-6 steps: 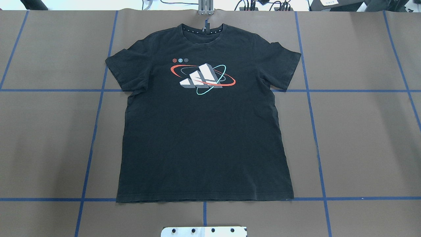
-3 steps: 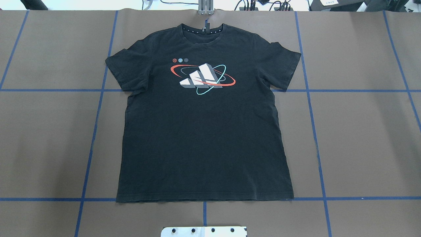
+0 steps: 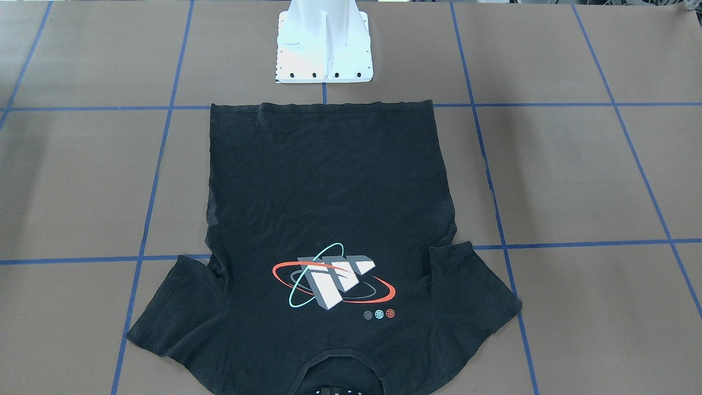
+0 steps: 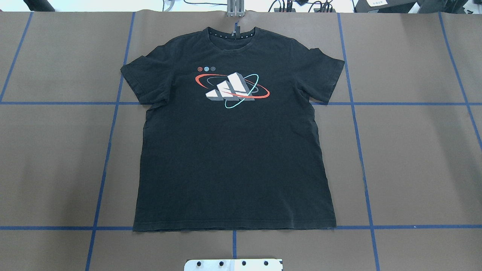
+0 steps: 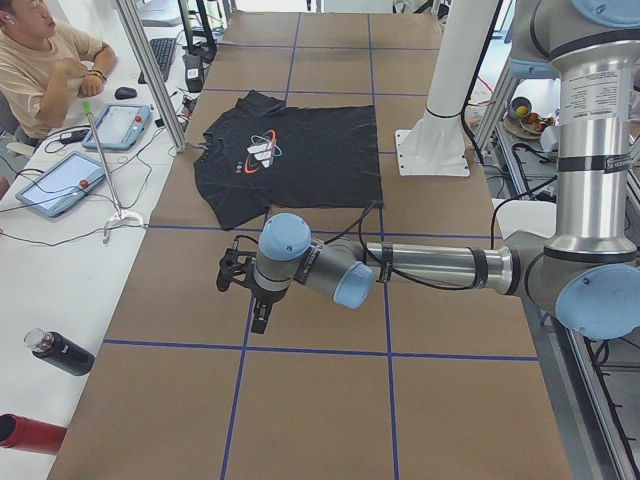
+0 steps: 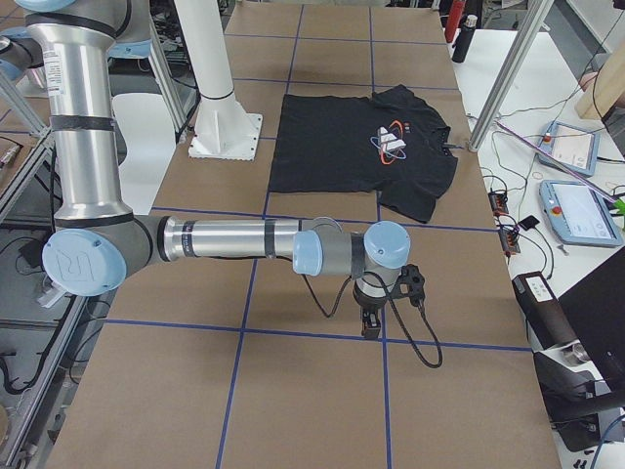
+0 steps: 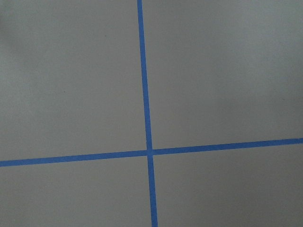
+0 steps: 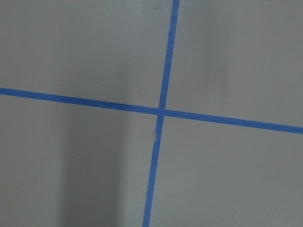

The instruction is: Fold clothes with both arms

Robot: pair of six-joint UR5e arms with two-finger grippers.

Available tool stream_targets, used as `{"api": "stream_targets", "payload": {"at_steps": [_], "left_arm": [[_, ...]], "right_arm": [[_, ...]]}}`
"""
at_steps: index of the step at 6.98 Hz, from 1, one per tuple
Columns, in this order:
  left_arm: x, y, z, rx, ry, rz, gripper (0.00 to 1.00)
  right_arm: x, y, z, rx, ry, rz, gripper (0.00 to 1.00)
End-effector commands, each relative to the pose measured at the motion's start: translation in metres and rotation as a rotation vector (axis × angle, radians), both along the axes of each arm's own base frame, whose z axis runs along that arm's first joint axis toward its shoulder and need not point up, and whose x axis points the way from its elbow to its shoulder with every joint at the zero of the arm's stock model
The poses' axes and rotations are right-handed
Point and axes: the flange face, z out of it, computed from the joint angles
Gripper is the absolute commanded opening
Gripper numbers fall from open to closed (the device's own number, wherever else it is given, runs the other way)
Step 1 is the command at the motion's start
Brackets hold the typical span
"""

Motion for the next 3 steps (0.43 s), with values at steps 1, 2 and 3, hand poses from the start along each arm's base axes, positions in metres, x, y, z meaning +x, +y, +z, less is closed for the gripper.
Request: {"api": "stream_targets", "payload": {"at_steps": [1,2,3], "left_arm": [[0.003,-0.001,-0.002,0.003,0.008,0.007,1.0],[0.003,0.0,0.0,-0.001,0.01,0.01,1.0],[0.006,0.001,0.001,-0.003,0.032,0.025,1.0]], "right_arm": [[-0.02,0.004,0.007,0.082,-0.008,-0.038,1.0],[-0.035,-0.003,0.0,0.097,-0.011,-0.068,1.0],[-0.062,-0.02,-0.017,0.123,-0.016,-0.102,1.0]]}}
